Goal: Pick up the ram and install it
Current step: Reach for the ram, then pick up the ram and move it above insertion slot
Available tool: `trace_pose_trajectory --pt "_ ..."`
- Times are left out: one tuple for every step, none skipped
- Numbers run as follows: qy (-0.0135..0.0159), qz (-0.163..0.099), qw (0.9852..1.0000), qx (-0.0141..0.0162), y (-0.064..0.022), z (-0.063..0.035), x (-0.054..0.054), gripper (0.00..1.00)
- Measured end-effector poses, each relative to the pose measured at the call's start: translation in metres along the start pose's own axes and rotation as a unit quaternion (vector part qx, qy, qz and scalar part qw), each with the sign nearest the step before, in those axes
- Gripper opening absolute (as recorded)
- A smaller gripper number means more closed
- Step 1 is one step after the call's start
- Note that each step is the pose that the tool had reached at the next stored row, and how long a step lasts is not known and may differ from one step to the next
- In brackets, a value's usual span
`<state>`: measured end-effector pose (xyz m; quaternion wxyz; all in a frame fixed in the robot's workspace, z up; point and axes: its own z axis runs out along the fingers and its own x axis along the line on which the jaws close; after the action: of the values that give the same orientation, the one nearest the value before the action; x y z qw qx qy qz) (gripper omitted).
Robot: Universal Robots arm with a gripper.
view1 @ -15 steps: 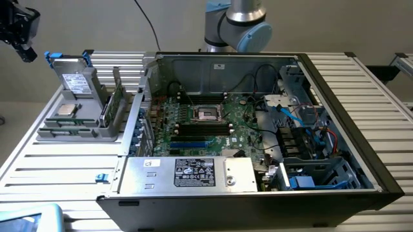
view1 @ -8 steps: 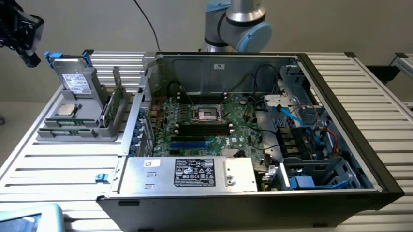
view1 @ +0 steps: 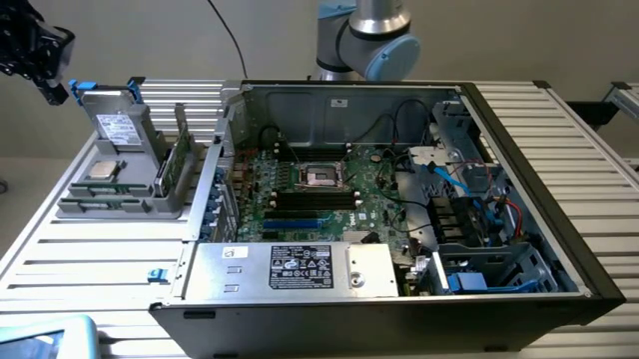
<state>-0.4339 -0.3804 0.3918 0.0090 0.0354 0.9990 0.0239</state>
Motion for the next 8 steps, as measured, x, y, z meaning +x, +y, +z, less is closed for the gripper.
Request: trace_pose_trajectory --pt "0.0001 0.0 1.0 0.0 0.0 -0.0001 0.0 0.11" --pt "0.0001 0.0 1.0 0.0 0.0 -0.0001 0.0 0.11" --pt "0.0001 0.0 1.0 0.0 0.0 0.0 0.0 0.11" --pt "0.0001 0.0 1.0 0.0 0.0 0.0 0.0 0.11" --pt "0.0001 0.0 1.0 0.0 0.0 -0.0001 0.0 0.11" --pt "0.0001 0.0 1.0 0.0 0.0 0.0 0.0 0.11" --pt "0.0001 0.0 1.0 0.0 0.0 0.0 0.0 0.11" --pt "0.0001 0.0 1.0 0.0 0.0 -0.0001 0.0 0.11"
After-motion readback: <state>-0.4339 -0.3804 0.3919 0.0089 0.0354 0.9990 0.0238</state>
